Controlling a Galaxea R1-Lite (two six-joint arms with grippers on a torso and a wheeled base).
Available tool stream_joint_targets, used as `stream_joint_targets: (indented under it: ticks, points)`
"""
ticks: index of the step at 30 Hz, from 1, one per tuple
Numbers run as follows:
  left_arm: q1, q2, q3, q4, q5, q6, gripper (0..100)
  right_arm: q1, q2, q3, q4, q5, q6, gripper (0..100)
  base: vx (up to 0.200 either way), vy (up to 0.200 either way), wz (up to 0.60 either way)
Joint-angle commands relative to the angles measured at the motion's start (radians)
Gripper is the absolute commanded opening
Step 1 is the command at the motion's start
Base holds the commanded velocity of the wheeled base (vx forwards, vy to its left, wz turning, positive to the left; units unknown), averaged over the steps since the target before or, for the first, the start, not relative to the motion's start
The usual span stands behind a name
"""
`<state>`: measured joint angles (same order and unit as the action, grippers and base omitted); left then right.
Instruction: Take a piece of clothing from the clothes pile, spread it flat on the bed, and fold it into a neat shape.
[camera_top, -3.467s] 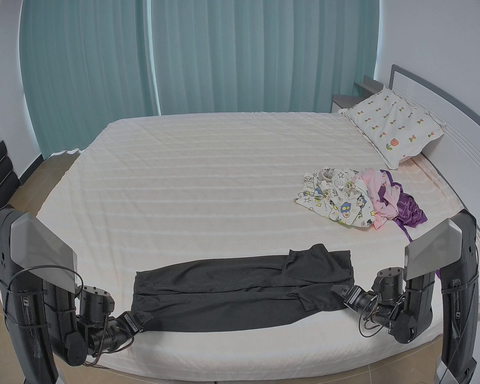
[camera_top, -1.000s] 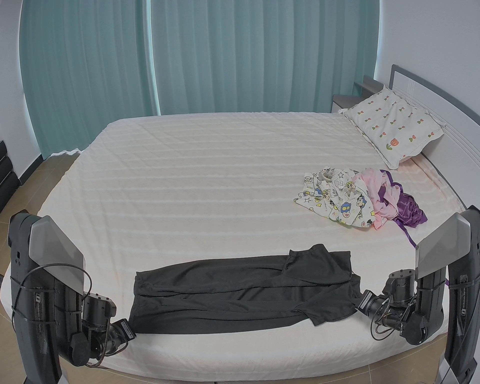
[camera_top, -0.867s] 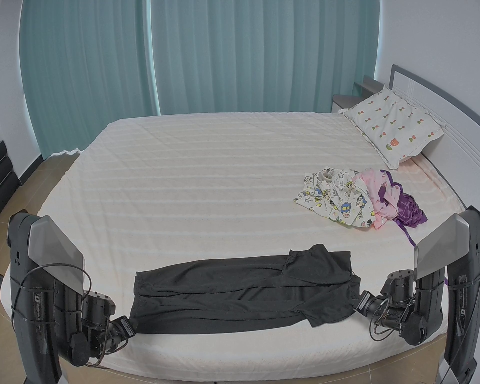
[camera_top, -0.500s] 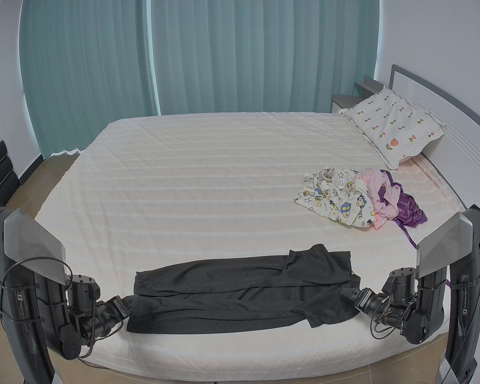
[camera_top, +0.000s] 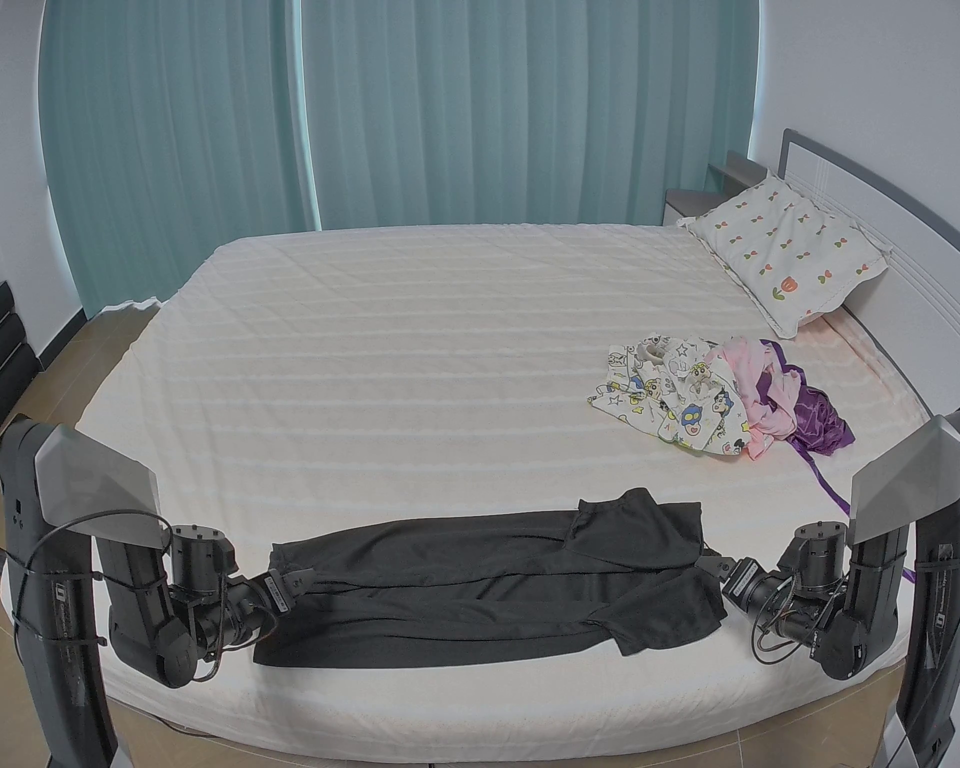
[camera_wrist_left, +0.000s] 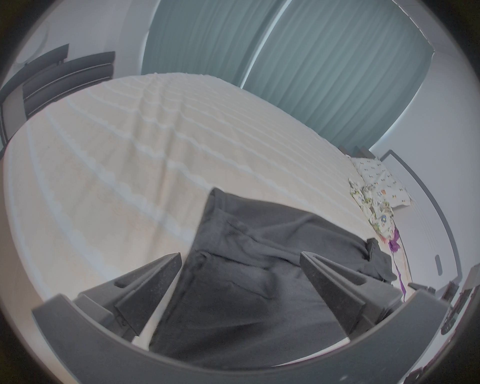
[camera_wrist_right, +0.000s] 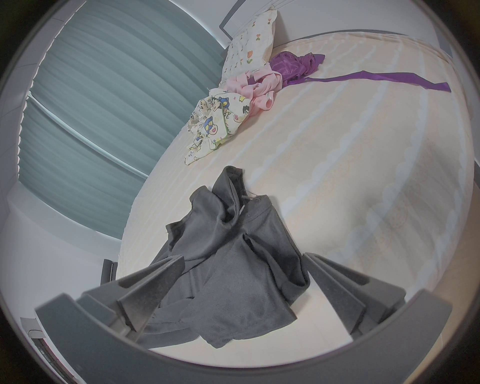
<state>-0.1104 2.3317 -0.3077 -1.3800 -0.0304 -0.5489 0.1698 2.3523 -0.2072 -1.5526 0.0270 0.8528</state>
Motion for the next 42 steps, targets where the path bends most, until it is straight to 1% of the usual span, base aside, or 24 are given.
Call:
stream_joint_targets:
  ticks: [1,2,3,4,7,11,12,13,14,15,16,19,22,23,24,25,26,27,29,31,32,36,42]
  points:
    - [-0.029,0.054,-0.013,0.002,-0.005,0.003,100,-0.016,-0.015,0.0,-0.011,-0.002,-0.008,100,0.0,0.0,0.0]
    - [-0.029,0.058,-0.014,0.002,-0.005,0.004,100,-0.023,-0.018,0.0,-0.011,-0.002,-0.012,100,0.0,0.0,0.0]
    - [-0.029,0.061,-0.016,0.001,-0.005,0.004,0,-0.024,-0.019,-0.001,-0.011,-0.001,-0.012,100,0.0,0.0,0.0]
    - [-0.029,0.074,-0.027,0.001,-0.003,0.009,0,-0.042,-0.039,-0.001,-0.011,0.001,-0.027,100,0.0,0.0,0.0]
    - [-0.026,0.078,-0.039,-0.001,0.006,0.009,0,-0.05,-0.056,-0.006,-0.011,0.007,-0.05,100,0.0,0.0,0.0]
    - [-0.023,0.077,-0.036,-0.002,0.014,0.0,0,-0.062,-0.045,-0.05,-0.009,0.099,-0.169,100,0.0,0.0,0.0]
    - [-0.023,0.074,-0.036,-0.002,0.023,-0.009,0,-0.076,-0.033,-0.07,-0.004,0.14,-0.224,100,0.0,0.0,0.0]
    - [-0.023,0.072,-0.036,-0.002,0.032,-0.022,0,-0.085,-0.025,-0.086,0.006,0.169,-0.261,100,0.0,0.0,0.0]
    - [-0.023,0.072,-0.036,-0.002,0.032,-0.022,0,-0.085,-0.025,-0.086,0.006,0.169,-0.261,100,0.0,0.0,0.0]
    - [-0.023,0.072,-0.037,-0.002,0.049,-0.055,0,-0.092,-0.002,-0.115,0.017,0.223,-0.336,100,0.0,0.0,0.0]
    - [-0.023,0.072,-0.034,-0.002,0.049,-0.066,0,-0.093,0.012,-0.132,0.028,0.238,-0.368,100,0.0,0.0,0.0]
    - [-0.023,0.074,-0.031,-0.002,0.05,-0.071,0,-0.098,0.053,-0.192,0.092,0.255,-0.452,100,0.0,0.0,0.0]
    - [-0.023,0.072,-0.03,-0.002,0.05,-0.072,0,-0.096,0.073,-0.219,0.134,0.283,-0.485,100,0.0,0.0,0.0]
    - [-0.023,0.072,-0.03,-0.002,0.05,-0.078,0,-0.098,0.084,-0.228,0.14,0.312,-0.506,100,0.0,0.0,0.0]
    - [-0.023,0.072,-0.03,-0.002,0.05,-0.082,0,-0.099,0.093,-0.238,0.141,0.324,-0.528,100,0.0,0.0,0.0]
    - [-0.023,0.072,-0.03,-0.002,0.05,-0.082,0,-0.099,0.093,-0.238,0.141,0.324,-0.528,100,0.0,0.0,0.0]
    - [-0.023,0.074,-0.031,-0.002,0.052,-0.088,0,-0.108,0.108,-0.251,0.15,0.337,-0.58,100,0.0,0.0,0.0]
    - [-0.023,0.074,-0.031,-0.002,0.05,-0.089,0,-0.11,0.113,-0.256,0.15,0.341,-0.604,100,0.0,0.0,0.0]
    - [-0.023,0.074,-0.031,-0.002,0.052,-0.089,0,-0.107,0.124,-0.261,0.155,0.355,-0.626,100,0.0,0.0,0.0]
    - [-0.023,0.074,-0.03,-0.002,0.052,-0.089,0,-0.101,0.128,-0.262,0.164,0.355,-0.633,100,0.0,0.0,0.0]
    - [-0.023,0.074,-0.03,-0.002,0.05,-0.089,0,-0.101,0.128,-0.262,0.167,0.355,-0.635,0,0.0,0.0,0.0]
    - [-0.023,0.077,-0.03,-0.001,0.052,-0.089,0,-0.11,0.153,-0.301,0.189,0.355,-0.686,0,0.0,0.0,0.0]
    - [-0.021,0.08,-0.036,-0.002,0.053,-0.089,0,-0.127,0.151,-0.354,0.189,0.355,-0.676,0,0.0,0.0,0.0]
